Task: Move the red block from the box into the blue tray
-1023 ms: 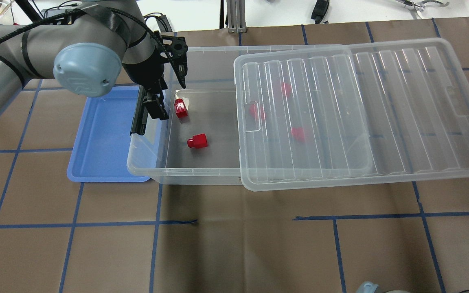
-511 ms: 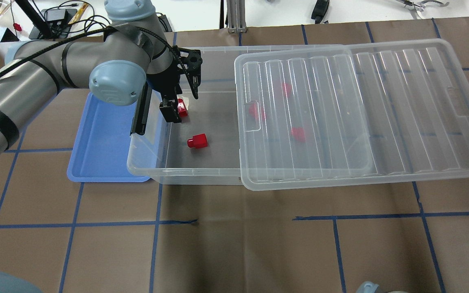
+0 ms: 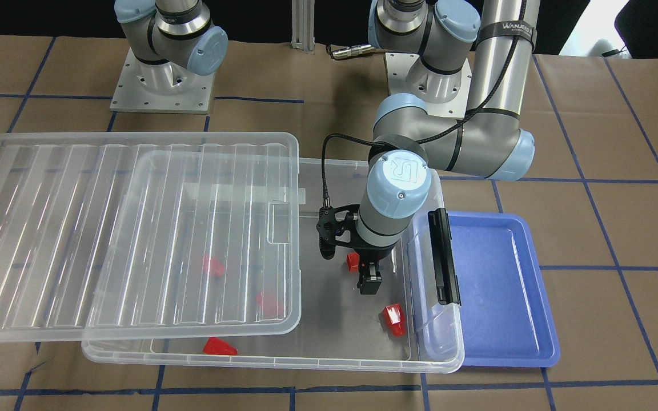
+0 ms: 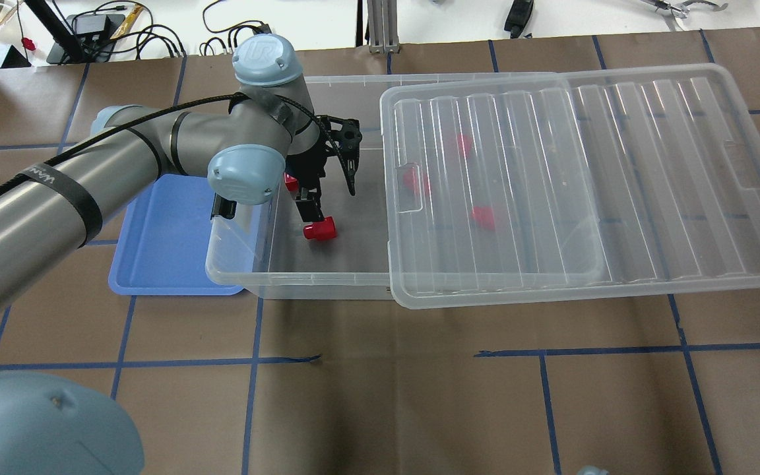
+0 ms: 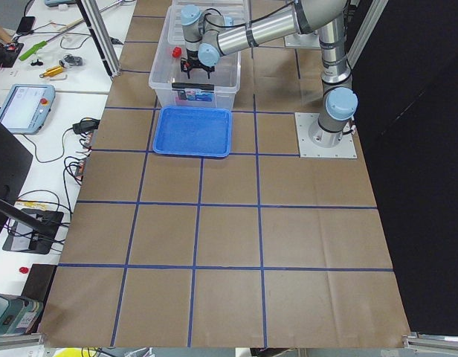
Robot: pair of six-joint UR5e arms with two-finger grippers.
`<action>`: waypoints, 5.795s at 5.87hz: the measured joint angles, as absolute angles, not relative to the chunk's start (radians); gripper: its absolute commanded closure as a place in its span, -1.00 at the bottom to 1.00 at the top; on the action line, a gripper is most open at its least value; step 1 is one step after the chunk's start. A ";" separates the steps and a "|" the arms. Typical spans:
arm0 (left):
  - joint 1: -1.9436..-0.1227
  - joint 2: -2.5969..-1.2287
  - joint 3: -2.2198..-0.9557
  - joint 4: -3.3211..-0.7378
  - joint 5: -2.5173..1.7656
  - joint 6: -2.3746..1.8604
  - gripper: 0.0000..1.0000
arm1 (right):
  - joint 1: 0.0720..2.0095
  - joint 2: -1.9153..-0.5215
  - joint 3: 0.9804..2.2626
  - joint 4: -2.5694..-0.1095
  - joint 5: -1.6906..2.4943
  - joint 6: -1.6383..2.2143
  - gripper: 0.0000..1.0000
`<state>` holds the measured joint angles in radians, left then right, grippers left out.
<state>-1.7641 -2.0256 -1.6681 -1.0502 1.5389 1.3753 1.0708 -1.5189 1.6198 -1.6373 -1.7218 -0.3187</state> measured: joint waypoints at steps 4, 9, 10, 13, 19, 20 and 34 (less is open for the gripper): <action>-1.770 -2.036 -1.753 -0.986 1.542 1.371 -0.84 | 1.445 -1.524 1.469 -1.440 -1.638 0.163 -1.00; -1.769 -2.032 -1.771 -0.989 1.546 1.372 0.86 | 1.540 -1.510 1.463 -1.442 -1.601 0.271 -1.00; -1.769 -2.012 -1.760 -0.995 1.549 1.365 0.86 | 1.541 -1.512 1.463 -1.441 -1.600 0.270 -1.00; -1.723 -1.837 -1.642 -1.216 1.549 1.344 0.86 | 1.542 -1.514 1.463 -1.447 -1.555 0.161 -1.00; -1.306 -1.825 -1.641 -1.342 1.501 1.834 0.89 | 1.187 -1.508 1.503 -1.450 -1.569 -0.366 -1.00; -1.298 -1.868 -1.657 -1.308 1.492 1.872 0.87 | 1.077 -1.501 1.548 -1.474 -1.584 -0.461 -1.00; -1.403 -1.726 -1.412 -1.708 1.509 1.464 -0.96 | 0.867 -1.443 1.813 -1.727 -1.773 -0.414 -1.00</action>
<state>-1.4033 -1.7261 -1.4119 -1.7079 1.5089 1.4636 0.8668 -1.4431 1.8128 -1.7271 -1.7734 -0.4137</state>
